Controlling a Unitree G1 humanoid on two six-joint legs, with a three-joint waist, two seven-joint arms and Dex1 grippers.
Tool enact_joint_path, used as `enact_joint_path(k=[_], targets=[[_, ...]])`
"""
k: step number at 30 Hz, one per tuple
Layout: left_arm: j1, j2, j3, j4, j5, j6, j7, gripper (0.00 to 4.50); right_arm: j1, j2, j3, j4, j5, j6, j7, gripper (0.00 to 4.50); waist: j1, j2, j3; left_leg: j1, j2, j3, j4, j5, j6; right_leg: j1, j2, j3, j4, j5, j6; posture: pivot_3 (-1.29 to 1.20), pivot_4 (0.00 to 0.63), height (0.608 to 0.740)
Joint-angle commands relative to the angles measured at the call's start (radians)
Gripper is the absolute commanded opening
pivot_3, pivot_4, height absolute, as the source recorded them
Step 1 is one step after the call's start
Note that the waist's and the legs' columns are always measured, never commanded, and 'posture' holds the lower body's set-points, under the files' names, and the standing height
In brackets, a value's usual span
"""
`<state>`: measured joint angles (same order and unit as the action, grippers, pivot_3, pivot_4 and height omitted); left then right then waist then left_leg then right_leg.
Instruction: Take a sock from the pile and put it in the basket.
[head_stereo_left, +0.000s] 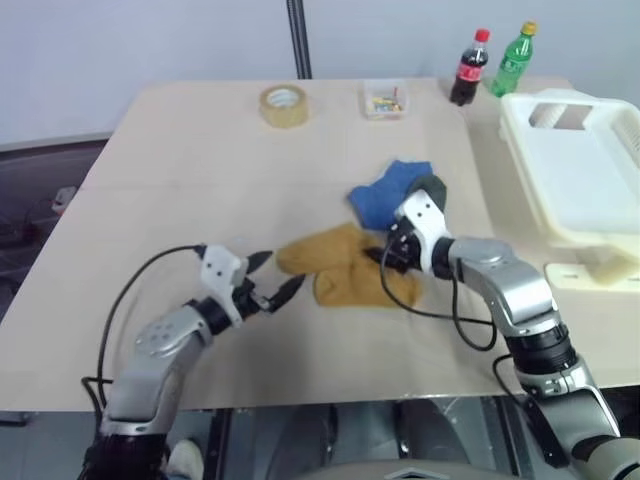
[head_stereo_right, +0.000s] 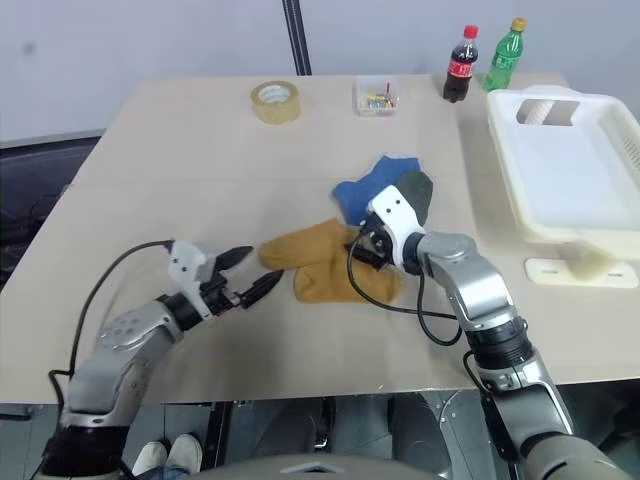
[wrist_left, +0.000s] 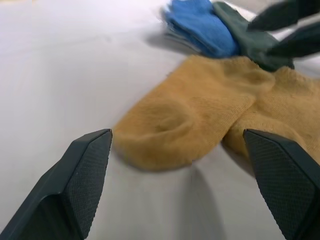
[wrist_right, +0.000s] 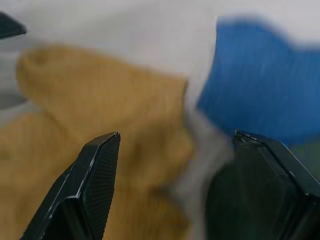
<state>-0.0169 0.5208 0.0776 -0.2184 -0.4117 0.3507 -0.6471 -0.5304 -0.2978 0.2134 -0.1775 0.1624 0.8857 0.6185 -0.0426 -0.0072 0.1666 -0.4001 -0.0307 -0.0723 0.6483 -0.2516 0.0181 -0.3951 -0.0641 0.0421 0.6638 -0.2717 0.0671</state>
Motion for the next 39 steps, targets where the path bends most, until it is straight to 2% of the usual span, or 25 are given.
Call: enact_joint_path(k=[1, 5, 6, 8, 11, 12, 13, 14, 20, 23, 27, 28, 33, 36, 39], targets=[[-0.042, -0.003, -0.018, 0.045, 0.019, 0.007, -0.012, 4.5, -0.003, 0.013, 0.002, -0.035, 0.026, 0.019, -0.012, 3.68, 0.001, 0.0, 0.0, 0.0, 0.0, 0.0, 0.0, 0.0, 0.0, 0.0, 0.0, 0.0, 0.0, 0.0, 0.0, 0.0, 0.15, 0.738], [-0.061, 0.001, -0.03, 0.081, 0.043, -0.01, -0.03, 4.5, -0.002, 0.023, 0.011, -0.016, 0.022, 0.014, -0.028, 3.68, 0.004, 0.0, 0.0, 0.0, 0.0, 0.0, 0.0, 0.0, 0.0, 0.0, 0.0, 0.0, 0.0, 0.0, 0.0, 0.0, 0.15, 0.738], [-0.062, 0.001, -0.031, 0.087, 0.047, -0.016, -0.035, 4.5, -0.003, 0.026, 0.011, -0.014, 0.022, 0.016, -0.032, 3.11, 0.003, 0.0, 0.0, 0.0, 0.0, 0.0, 0.0, 0.0, 0.0, 0.0, 0.0, 0.0, 0.0, 0.0, 0.0, 0.0, 0.15, 0.738], [-0.065, -0.002, -0.033, 0.096, 0.053, -0.023, -0.042, 4.5, -0.003, 0.031, 0.013, -0.008, 0.022, 0.024, -0.038, 2.36, 0.004, 0.0, 0.0, 0.0, 0.0, 0.0, 0.0, 0.0, 0.0, 0.0, -0.001, 0.0, 0.0, 0.0, 0.0, 0.0, 0.15, 0.738], [-0.061, -0.004, -0.034, 0.099, 0.057, -0.033, -0.047, 4.5, 0.003, 0.033, 0.02, -0.004, 0.024, 0.029, -0.04, 0.9, 0.004, 0.0, 0.0, 0.0, 0.0, -0.001, 0.0, 0.0, 0.0, 0.0, -0.001, 0.0, 0.0, 0.0, 0.0, 0.0, 0.15, 0.738], [-0.059, -0.004, -0.034, 0.097, 0.057, -0.034, -0.047, 4.5, 0.004, 0.034, 0.021, -0.004, 0.025, 0.032, -0.041, 0.72, 0.004, 0.0, 0.0, 0.0, 0.0, -0.001, 0.0, 0.0, 0.0, 0.0, -0.001, 0.0, 0.0, 0.0, 0.0, 0.0, 0.15, 0.738], [-0.055, -0.006, -0.033, 0.094, 0.057, -0.035, -0.048, 4.5, 0.006, 0.034, 0.023, -0.004, 0.025, 0.033, -0.041, 0.22, 0.004, 0.0, 0.0, 0.0, 0.0, -0.001, 0.001, 0.0, 0.0, 0.0, -0.001, 0.0, 0.0, 0.0, 0.0, 0.0, 0.15, 0.738], [-0.05, -0.007, -0.033, 0.091, 0.058, -0.035, -0.048, 4.5, 0.006, 0.034, 0.026, -0.002, 0.025, 0.034, -0.042, 0.07, 0.004, 0.0, 0.0, 0.0, 0.0, -0.001, 0.001, 0.0, 0.0, 0.0, -0.001, 0.0, 0.0, 0.0, 0.0, 0.0, 0.15, 0.738], [-0.031, -0.008, -0.032, 0.08, 0.065, -0.044, -0.048, 4.5, -0.005, 0.028, 0.034, 0.021, 0.016, 0.003, -0.038, 0.07, 0.004, 0.0, 0.0, 0.0, 0.0, -0.001, 0.001, 0.0, 0.0, 0.0, -0.001, 0.0, 0.0, 0.0, 0.0, 0.0, 0.15, 0.738], [-0.026, -0.005, -0.029, 0.079, 0.067, -0.048, -0.047, 4.5, -0.028, 0.021, 0.013, 0.029, 0.014, -0.02, -0.042, 0.86, 0.004, 0.0, 0.0, 0.0, 0.0, -0.001, 0.001, 0.0, 0.0, 0.0, -0.001, 0.0, 0.0, 0.0, 0.0, 0.0, 0.15, 0.738], [-0.018, -0.006, -0.028, 0.079, 0.069, -0.054, -0.048, 4.5, -0.045, 0.016, 0.001, 0.057, 0.007, -0.027, -0.055, 2.85, 0.004, 0.0, 0.0, 0.0, 0.0, -0.001, 0.001, 0.0, 0.0, 0.0, -0.001, 0.0, 0.0, 0.0, 0.0, 0.0, 0.15, 0.738], [-0.017, -0.007, -0.03, 0.08, 0.071, -0.056, -0.048, 4.5, -0.045, 0.013, 0.006, 0.071, 0.001, -0.036, -0.057, 3.16, 0.004, 0.0, 0.0, 0.0, 0.0, -0.001, 0.001, 0.0, 0.0, 0.0, -0.001, 0.0, 0.0, 0.0, 0.0, 0.0, 0.15, 0.738], [-0.02, -0.01, -0.038, 0.085, 0.079, -0.061, -0.053, 4.5, -0.044, 0.014, 0.037, 0.121, -0.014, -0.067, -0.052, 3.16, 0.004, 0.0, 0.0, 0.0, 0.0, -0.001, 0.001, 0.0, 0.0, 0.0, -0.001, 0.0, 0.0, 0.0, 0.0, 0.0, 0.15, 0.738], [-0.023, -0.01, -0.038, 0.088, 0.082, -0.064, -0.055, 4.5, -0.044, 0.02, 0.043, 0.128, -0.011, -0.081, -0.046, 2.31, 0.004, 0.0, 0.0, 0.0, 0.0, -0.001, 0.001, 0.0, 0.0, 0.0, -0.001, 0.0, 0.0, 0.0, 0.0, 0.0, 0.15, 0.738], [-0.022, -0.009, -0.038, 0.088, 0.084, -0.067, -0.056, 4.5, -0.044, 0.024, 0.046, 0.126, -0.01, -0.086, -0.044, 0.85, 0.004, 0.0, 0.0, 0.0, 0.0, -0.001, 0.001, 0.0, 0.0, 0.0, -0.001, 0.0, 0.0, 0.0, 0.0, 0.0, 0.15, 0.738]])
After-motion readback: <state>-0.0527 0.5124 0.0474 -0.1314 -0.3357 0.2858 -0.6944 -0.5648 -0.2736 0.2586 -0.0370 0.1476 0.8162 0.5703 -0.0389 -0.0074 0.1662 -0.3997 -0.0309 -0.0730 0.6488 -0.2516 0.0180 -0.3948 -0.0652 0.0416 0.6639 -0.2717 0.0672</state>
